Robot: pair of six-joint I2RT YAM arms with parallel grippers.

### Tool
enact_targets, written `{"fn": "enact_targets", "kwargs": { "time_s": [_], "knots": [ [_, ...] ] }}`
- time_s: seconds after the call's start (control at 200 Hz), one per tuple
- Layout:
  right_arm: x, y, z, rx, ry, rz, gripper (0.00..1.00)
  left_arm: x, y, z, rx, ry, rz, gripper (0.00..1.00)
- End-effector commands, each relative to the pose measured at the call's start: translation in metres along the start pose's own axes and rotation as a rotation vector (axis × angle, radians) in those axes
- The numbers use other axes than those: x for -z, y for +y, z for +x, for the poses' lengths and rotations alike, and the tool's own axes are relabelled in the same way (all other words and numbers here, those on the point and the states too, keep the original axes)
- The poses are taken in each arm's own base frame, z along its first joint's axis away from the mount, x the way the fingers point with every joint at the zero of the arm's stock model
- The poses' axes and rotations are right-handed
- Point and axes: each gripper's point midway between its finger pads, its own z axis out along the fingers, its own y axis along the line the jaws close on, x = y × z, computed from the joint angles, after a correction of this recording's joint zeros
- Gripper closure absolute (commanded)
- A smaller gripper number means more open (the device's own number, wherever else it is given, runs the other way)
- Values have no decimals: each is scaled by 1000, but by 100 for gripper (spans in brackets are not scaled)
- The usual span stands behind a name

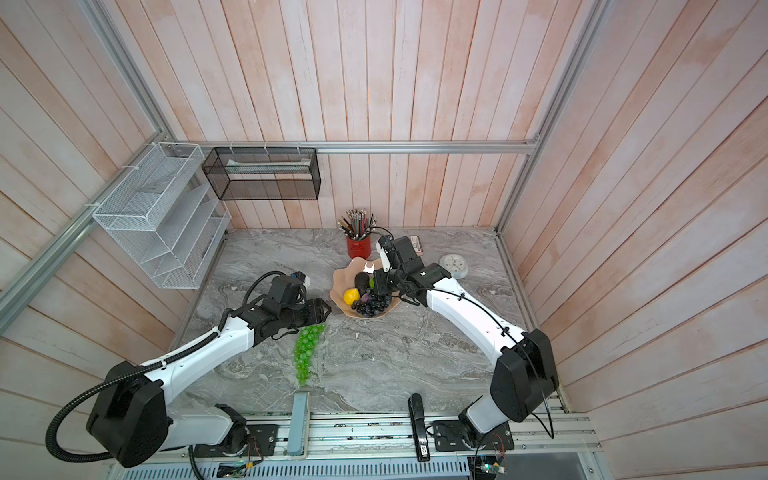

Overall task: Place and organize the fake fruits in the fruit bowl
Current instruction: 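Lower the dark grapes into the bowl beside the purple fruit with the right gripper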

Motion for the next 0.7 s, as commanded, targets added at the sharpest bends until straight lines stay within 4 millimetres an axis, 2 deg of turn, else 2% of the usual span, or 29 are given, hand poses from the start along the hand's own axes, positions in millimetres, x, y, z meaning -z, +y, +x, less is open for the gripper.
{"fn": "enact_targets", "kwargs": {
  "time_s": [0.0,0.135,0.31,0.43,0.695],
  "knots": [
    [7,-9,-14,25,-66,12,100,4,-7,-11,-1,-16,9,32],
    [1,-24,-13,21,-72,46,100,8,-7,-14,-13,-9,-4,32],
    [-2,-34,-22,40,-99,77,100,13,-10,-16,-16,-17,2,32],
    [-8,-38,-29,43,-118,88,100,10,-9,-12,-11,-1,4,33],
    [-29,-49,-25,41,-100,115,100,11,-10,-8,-13,13,14,33]
  ]
}}
